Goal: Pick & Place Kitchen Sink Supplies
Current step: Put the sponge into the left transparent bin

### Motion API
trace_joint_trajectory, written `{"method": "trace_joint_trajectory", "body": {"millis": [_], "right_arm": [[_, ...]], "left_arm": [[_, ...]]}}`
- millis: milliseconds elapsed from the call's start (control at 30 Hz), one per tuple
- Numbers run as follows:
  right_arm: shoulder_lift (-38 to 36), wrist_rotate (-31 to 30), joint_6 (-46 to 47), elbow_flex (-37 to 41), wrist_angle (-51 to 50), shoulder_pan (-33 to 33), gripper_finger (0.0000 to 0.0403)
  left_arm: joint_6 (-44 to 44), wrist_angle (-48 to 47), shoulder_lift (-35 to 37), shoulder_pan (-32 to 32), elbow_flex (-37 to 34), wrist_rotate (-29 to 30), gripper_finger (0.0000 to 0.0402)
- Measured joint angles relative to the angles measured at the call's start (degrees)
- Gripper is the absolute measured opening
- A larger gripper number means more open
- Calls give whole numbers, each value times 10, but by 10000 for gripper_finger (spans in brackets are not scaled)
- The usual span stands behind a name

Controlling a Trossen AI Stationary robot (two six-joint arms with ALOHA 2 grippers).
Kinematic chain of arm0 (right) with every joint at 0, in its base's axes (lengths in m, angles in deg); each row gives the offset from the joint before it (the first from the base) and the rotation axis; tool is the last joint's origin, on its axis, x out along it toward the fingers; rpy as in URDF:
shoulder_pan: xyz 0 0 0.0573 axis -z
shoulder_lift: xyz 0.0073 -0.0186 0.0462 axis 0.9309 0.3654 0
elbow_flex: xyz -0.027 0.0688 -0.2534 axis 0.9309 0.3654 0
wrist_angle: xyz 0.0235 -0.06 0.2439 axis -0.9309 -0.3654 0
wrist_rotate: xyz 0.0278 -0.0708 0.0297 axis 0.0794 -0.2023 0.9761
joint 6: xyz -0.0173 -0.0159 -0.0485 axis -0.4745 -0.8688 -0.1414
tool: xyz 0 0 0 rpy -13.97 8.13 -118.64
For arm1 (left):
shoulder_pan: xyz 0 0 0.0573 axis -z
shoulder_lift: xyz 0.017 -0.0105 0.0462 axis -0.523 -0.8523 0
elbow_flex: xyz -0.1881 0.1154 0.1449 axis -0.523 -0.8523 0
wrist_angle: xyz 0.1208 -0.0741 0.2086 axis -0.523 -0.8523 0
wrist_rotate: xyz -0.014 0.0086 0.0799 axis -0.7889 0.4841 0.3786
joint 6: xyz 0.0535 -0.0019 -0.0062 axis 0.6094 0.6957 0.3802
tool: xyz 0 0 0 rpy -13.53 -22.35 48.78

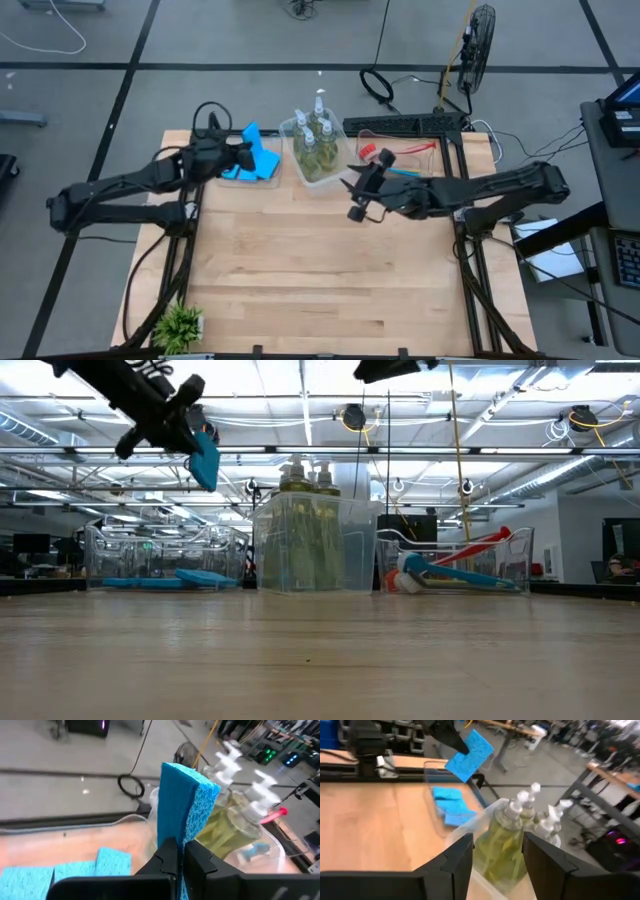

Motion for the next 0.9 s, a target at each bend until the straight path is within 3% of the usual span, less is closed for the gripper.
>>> {"method": "trace_joint_trajectory", "body": {"millis": [267,567,900], "right_arm": [[-90,81,60,0,-125,18,155],[-177,101,73,38,-163,24,155],[-287,99,122,135,-139,24,155]], "left_arm": [[-19,-14,-55,-121,0,-137,7],[-27,-17,-151,-218,0,-288,7],[-22,-16,-221,-262,0,-360,7]]}}
